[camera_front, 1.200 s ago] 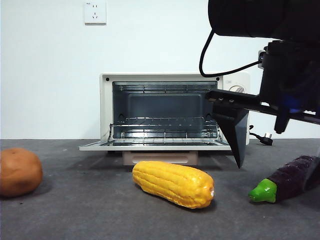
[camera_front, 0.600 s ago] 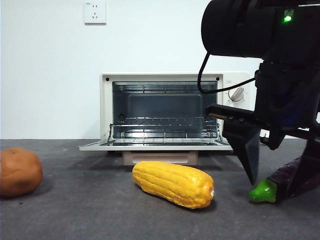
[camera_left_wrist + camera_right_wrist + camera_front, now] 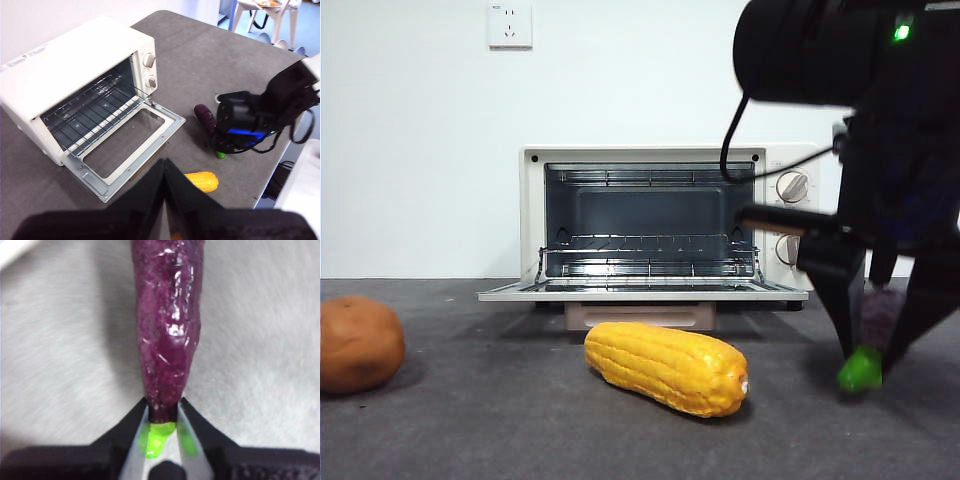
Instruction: Take the eggplant from the table,put the eggplant in the oven
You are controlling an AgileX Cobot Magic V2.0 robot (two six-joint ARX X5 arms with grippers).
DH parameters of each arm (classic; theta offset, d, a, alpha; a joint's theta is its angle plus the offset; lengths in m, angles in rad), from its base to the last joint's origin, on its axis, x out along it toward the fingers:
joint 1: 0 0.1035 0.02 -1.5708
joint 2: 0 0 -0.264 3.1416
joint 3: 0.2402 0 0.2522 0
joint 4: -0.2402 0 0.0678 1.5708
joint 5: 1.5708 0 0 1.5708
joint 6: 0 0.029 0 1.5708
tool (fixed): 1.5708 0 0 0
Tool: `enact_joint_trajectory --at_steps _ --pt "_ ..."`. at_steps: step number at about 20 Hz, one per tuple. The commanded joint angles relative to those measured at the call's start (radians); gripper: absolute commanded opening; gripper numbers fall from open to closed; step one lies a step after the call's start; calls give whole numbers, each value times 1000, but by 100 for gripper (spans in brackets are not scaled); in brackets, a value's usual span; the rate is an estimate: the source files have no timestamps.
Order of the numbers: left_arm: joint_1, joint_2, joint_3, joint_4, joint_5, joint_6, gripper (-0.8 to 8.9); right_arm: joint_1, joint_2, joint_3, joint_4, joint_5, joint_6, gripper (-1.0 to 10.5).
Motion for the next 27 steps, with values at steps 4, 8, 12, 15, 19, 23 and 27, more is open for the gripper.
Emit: enact_joint_trajectory --at_steps 4,8,12,15,19,23,27 --pt "-3 -3 -6 12 -11 12 -6 2 -188 21 -84 -115 -391 -12" --pt "-3 -3 -6 12 -11 12 -6 1 -323 21 -108 -452 -705 -12" --pt "-3 -3 -6 13 -11 13 -6 -48 -338 22 -31 -669 -790 -12" --pt "-3 -3 -6 11 -10 13 -6 -128 -305 23 107 -771 -787 -12" --pt "-3 -3 -6 11 -10 12 -6 -267 -220 32 217 -872 -760 -12" --pt "-3 -3 -6 11 -10 6 -6 -374 -82 34 408 -1031 -676 -12" --pt "-3 -3 -6 4 -10 -10 -6 -439 80 109 559 -1093 -569 -12"
